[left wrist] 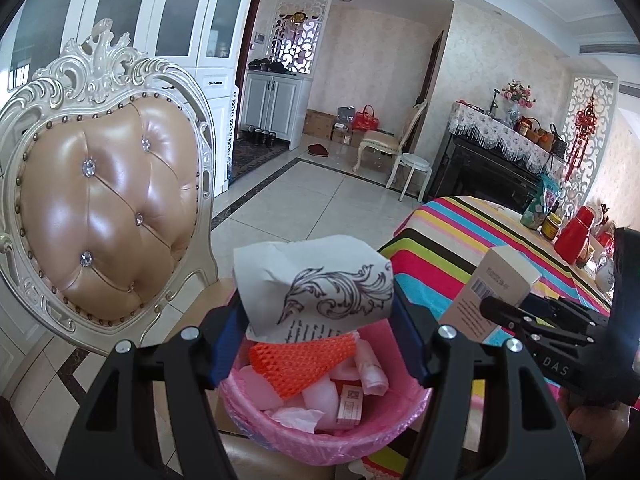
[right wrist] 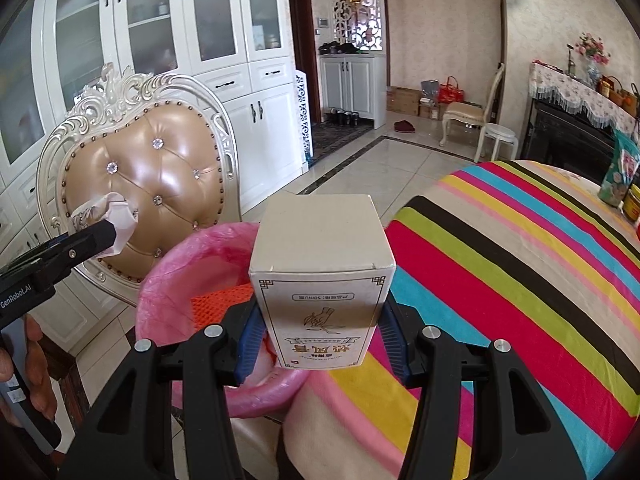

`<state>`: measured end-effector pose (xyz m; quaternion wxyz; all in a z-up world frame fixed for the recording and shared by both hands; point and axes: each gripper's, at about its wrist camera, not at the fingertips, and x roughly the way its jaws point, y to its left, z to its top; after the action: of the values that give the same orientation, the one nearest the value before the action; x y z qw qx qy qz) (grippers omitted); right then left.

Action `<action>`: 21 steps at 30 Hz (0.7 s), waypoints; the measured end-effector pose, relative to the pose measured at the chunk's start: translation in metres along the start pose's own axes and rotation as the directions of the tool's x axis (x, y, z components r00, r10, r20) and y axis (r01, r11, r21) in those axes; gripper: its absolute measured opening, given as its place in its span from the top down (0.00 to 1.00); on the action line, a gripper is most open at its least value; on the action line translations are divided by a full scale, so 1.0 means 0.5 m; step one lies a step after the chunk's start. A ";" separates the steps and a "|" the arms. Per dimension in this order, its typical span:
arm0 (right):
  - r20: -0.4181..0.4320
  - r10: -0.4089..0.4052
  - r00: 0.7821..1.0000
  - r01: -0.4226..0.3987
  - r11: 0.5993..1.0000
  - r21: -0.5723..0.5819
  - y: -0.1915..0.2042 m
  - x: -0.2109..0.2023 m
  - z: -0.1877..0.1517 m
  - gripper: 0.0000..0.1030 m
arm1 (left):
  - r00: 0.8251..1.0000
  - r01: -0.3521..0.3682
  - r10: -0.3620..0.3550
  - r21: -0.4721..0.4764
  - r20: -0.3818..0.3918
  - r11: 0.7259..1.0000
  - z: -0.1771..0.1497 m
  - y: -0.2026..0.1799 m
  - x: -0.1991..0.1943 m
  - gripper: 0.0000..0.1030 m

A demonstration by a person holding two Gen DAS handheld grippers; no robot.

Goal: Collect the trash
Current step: 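Carry the paper cup and white box over the pink wastebasket, then open both tools to drop the cup and box into the wastebasket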

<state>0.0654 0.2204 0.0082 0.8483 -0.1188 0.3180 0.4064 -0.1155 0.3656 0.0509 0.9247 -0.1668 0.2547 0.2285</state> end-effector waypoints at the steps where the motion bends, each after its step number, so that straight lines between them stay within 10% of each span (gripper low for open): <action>1: -0.003 0.003 1.000 -0.003 1.000 -0.005 0.008 0.006 0.002 0.51 | 1.000 -0.002 0.002 0.000 -0.001 1.000 0.000 0.004 0.002 0.37; 21: -0.037 0.056 0.998 -0.058 0.997 -0.053 0.094 0.078 0.011 0.51 | 1.000 -0.005 0.004 -0.024 -0.016 1.000 -0.002 0.038 0.027 0.37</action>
<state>0.0501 0.2771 -0.0096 0.8269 -0.1397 0.3254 0.4368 -0.1153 0.3856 0.0389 0.9200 -0.1791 0.2598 0.2322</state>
